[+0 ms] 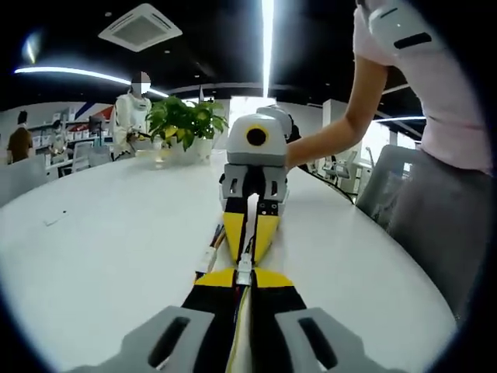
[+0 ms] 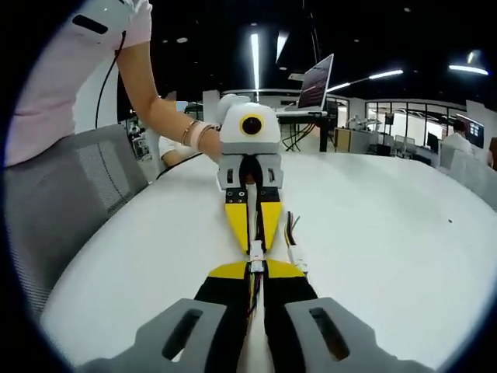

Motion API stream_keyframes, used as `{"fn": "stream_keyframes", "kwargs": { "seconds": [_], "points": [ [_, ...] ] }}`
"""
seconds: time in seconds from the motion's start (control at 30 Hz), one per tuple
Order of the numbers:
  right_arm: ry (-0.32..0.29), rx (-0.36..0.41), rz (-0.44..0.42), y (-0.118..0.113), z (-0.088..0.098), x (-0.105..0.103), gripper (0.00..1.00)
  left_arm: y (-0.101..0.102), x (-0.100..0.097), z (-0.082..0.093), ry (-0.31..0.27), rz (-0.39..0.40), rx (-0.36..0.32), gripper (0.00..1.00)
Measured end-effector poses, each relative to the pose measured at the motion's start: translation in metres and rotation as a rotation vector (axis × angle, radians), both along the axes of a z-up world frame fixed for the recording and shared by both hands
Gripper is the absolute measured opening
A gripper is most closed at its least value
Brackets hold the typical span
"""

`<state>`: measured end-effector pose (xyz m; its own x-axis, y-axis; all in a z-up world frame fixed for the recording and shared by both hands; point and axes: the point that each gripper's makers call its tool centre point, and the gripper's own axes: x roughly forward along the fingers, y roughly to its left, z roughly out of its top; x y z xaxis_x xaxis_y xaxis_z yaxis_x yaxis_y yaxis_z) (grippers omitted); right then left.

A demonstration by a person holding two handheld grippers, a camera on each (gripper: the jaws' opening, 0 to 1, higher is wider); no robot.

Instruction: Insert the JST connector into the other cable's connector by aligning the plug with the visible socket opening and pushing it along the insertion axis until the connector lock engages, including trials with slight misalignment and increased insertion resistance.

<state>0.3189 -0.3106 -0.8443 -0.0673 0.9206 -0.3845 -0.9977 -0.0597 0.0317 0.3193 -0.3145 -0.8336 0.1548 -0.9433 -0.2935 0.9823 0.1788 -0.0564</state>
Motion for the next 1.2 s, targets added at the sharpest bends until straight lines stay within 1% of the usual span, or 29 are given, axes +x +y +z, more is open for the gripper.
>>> {"fn": "stream_keyframes", "kwargs": {
  "seconds": [0.2, 0.3, 0.53, 0.63, 0.77, 0.97, 1.0, 1.13, 1.2],
  "points": [
    [0.001, -0.006, -0.005, -0.0008, -0.0041, 0.0024, 0.03, -0.0002, 0.0017, -0.003, -0.002, 0.003, 0.009, 0.01],
    [0.007, -0.004, -0.015, -0.0015, -0.0042, 0.0056, 0.03, 0.0001, 0.0035, -0.0029, 0.013, 0.017, 0.002, 0.01],
    [0.007, -0.003, -0.024, -0.0012, -0.0048, 0.008, 0.03, -0.0002, 0.0027, -0.0017, 0.011, 0.022, 0.003, 0.01],
    [0.008, -0.005, -0.025, -0.0013, -0.0049, 0.0079, 0.03, -0.001, 0.0037, -0.0028, 0.023, 0.024, -0.005, 0.01],
    [0.027, -0.007, -0.037, -0.0024, -0.0056, 0.0089, 0.04, -0.002, 0.0045, -0.003, 0.019, 0.026, 0.001, 0.02],
    [0.029, -0.013, -0.038, -0.0041, -0.0054, 0.0079, 0.04, -0.0038, 0.0056, -0.0044, 0.023, 0.022, -0.002, 0.02],
    [0.041, -0.012, -0.047, -0.0044, -0.0051, 0.008, 0.04, -0.004, 0.0061, -0.0045, 0.025, 0.023, -0.003, 0.02],
    [0.051, -0.009, -0.053, -0.0047, -0.0048, 0.007, 0.05, -0.0049, 0.0059, -0.0052, 0.025, 0.019, -0.003, 0.01],
    [0.064, 0.008, -0.054, -0.0032, -0.0018, 0.006, 0.07, -0.0053, 0.0048, -0.0054, 0.025, 0.015, -0.002, 0.01]
  ]
}}
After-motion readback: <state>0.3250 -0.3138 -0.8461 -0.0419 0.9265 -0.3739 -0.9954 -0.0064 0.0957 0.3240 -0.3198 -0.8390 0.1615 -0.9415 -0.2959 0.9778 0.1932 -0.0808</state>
